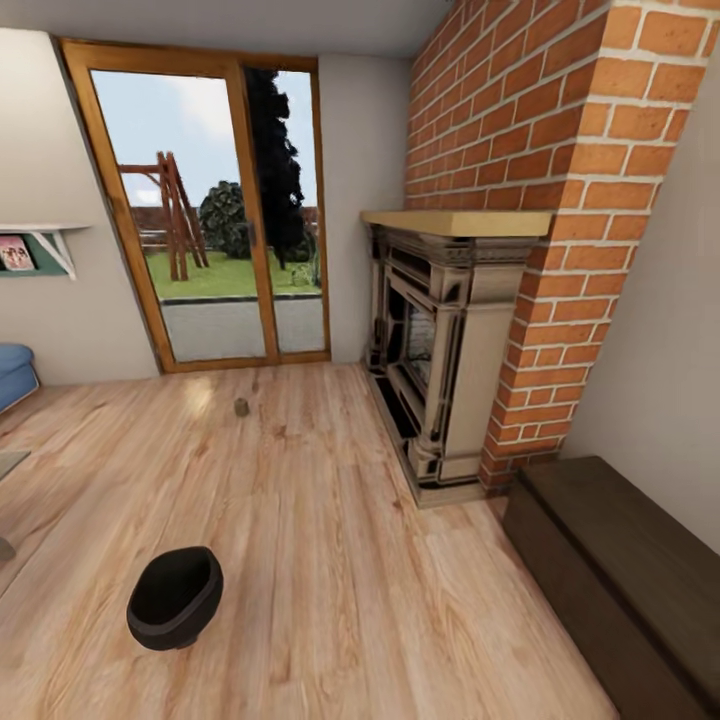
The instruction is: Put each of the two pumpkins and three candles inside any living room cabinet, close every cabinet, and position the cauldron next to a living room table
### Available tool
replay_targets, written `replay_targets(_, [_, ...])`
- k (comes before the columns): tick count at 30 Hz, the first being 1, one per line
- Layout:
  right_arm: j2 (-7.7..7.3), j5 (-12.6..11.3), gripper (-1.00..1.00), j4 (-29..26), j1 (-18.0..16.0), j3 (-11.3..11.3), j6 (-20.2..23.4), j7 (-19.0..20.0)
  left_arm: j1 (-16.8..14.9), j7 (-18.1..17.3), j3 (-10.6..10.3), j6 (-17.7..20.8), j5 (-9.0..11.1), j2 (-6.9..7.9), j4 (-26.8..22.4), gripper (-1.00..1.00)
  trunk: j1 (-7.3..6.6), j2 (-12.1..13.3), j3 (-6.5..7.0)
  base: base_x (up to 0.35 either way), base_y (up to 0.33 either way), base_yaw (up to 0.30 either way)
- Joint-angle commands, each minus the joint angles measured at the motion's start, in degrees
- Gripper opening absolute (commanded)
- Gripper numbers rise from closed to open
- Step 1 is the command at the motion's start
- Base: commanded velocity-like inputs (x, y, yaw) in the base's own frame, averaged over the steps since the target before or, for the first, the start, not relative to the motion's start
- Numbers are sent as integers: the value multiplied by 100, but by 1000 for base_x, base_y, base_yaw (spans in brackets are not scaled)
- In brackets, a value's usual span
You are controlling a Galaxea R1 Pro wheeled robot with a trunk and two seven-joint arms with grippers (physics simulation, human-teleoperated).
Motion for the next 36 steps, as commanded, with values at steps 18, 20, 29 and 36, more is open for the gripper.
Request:
replay_targets(18, [-16,-8,100,-6,0,-19,5,9,-2,0,10,5,35,1,-2,100,0,0,47,1,0,-277])
replay_targets(20, [-18,-13,100,-7,0,-23,6,9,-2,0,9,3,34,4,-1,100,0,0,51,3,0,-277])
replay_targets(29, [-19,-9,100,-9,0,-27,14,5,1,-9,9,-2,25,9,-1,100,0,0,50,117,0,-159])
replay_targets(36, [-16,-17,100,-9,0,-27,13,9,0,-9,9,-2,24,9,0,100,0,0,3,151,0,-107])
